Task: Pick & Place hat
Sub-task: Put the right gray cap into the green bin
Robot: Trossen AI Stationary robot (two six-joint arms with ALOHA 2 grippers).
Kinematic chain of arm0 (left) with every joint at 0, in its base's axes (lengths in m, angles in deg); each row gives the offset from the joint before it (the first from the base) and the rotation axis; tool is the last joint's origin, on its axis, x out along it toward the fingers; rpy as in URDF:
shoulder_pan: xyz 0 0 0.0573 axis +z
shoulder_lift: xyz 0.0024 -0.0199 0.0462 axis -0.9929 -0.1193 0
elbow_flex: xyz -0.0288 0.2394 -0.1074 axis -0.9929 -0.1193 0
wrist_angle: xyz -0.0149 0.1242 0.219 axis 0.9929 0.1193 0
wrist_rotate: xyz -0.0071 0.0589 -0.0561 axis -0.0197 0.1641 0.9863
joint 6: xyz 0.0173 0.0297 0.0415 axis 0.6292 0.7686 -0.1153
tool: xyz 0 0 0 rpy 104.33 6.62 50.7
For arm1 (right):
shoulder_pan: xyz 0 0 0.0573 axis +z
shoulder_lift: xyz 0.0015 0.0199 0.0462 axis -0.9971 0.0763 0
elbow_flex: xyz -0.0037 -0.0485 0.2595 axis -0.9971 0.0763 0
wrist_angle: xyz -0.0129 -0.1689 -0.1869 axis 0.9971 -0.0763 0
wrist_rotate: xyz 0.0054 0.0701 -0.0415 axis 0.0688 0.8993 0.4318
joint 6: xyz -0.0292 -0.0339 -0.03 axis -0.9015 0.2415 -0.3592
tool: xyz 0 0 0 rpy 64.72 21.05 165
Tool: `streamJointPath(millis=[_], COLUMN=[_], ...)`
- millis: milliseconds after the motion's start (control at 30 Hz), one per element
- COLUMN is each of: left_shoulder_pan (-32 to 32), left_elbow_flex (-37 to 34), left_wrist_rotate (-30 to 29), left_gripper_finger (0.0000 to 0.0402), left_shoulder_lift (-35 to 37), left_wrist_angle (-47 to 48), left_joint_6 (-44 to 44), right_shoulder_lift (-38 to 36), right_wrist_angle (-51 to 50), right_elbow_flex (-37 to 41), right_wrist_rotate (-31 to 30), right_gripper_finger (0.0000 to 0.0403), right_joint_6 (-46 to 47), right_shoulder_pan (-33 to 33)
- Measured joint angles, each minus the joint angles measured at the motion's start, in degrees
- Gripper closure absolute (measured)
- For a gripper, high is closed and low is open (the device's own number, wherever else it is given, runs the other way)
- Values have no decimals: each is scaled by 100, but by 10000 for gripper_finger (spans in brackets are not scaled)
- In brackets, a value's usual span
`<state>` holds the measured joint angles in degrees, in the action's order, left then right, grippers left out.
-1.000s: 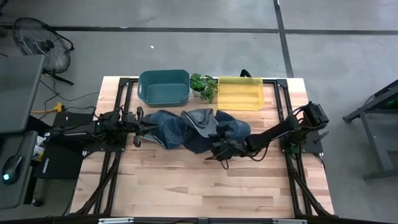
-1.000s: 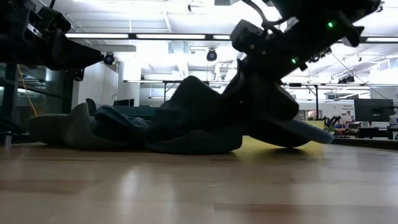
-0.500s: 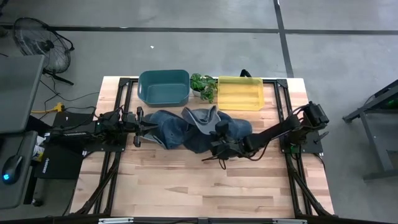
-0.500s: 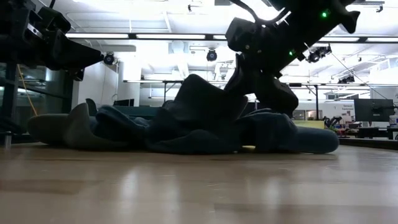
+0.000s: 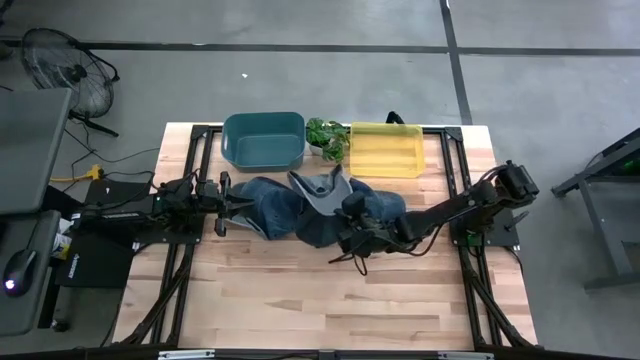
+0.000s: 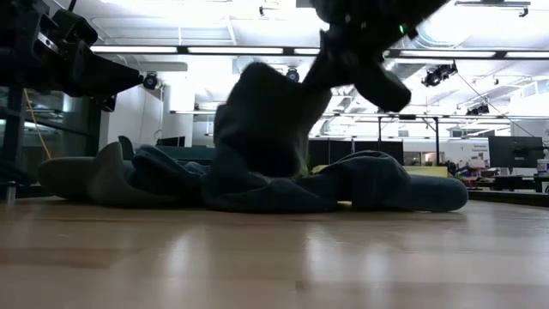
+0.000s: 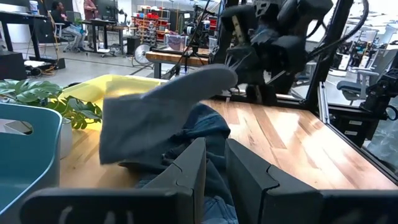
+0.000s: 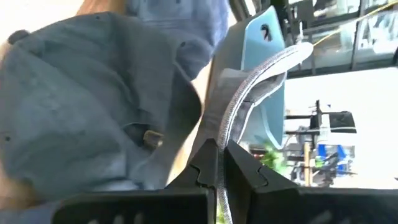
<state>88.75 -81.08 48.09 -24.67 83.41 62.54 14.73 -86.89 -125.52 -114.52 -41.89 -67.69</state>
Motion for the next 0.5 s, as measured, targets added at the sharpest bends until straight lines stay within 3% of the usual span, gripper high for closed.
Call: streamJointPath(millis=[500], left_shoulder_pan=[-1], left_elbow_flex=[1], left_wrist_rotate=[0], left_gripper_finger=[341], left_shoulder_lift=[2], left_wrist_angle=[-2], left_joint_6=[0], right_shoulder_lift=[-461], right_wrist_angle=[-40], right_elbow_flex=[-674], right_wrist_rotate=[-273], right_gripper_finger=[399], right_joint_6=[-847], right_shoulder_pan=[11])
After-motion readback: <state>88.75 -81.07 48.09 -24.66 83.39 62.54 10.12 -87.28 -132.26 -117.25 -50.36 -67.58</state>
